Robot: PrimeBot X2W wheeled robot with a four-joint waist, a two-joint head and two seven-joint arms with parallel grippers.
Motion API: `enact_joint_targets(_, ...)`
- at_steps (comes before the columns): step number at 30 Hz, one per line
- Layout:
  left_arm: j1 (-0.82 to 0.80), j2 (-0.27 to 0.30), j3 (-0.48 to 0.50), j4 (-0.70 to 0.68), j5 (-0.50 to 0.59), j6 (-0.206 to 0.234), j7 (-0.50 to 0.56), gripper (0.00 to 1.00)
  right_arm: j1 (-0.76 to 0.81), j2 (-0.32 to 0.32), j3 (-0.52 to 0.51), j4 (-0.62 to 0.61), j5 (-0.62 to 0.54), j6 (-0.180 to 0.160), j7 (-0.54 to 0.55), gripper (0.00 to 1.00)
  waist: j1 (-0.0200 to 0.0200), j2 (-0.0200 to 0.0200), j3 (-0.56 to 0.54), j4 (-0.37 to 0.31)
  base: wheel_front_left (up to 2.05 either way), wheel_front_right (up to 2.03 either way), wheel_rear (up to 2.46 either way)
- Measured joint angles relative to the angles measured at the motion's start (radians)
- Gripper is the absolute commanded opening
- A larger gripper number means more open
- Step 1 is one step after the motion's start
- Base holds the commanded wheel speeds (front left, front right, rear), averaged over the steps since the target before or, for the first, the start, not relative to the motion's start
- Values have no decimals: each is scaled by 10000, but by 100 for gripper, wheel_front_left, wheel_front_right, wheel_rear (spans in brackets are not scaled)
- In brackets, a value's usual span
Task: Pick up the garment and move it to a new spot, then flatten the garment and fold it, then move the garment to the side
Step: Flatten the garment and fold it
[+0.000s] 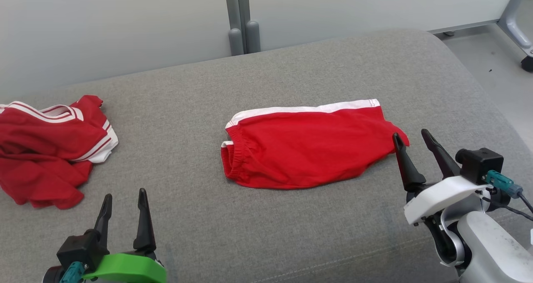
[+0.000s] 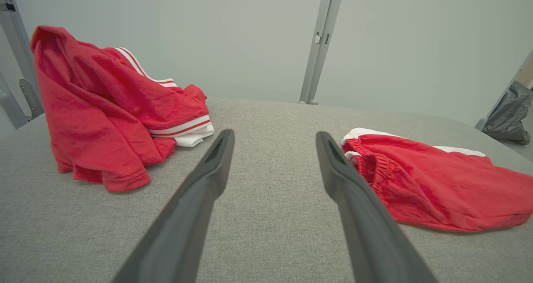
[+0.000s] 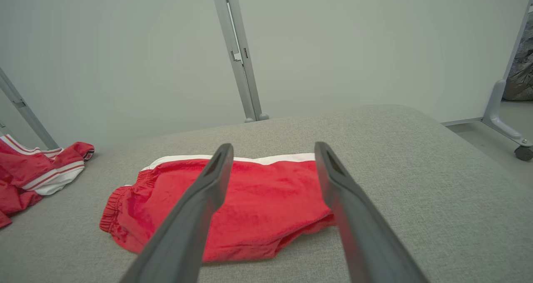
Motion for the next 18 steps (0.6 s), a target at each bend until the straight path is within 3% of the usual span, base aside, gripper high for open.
enact_joint_targets(12,28,-123,-81,-349,257,2,0,100,393,-146,-307,42,84,-65,12,100,0,0,185,182,0,0,0)
enact_joint_targets(18,21,-142,-282,-558,359,2,0,100,51,-495,-650,696,692,259,686,100,0,0,586,332,0,0,0)
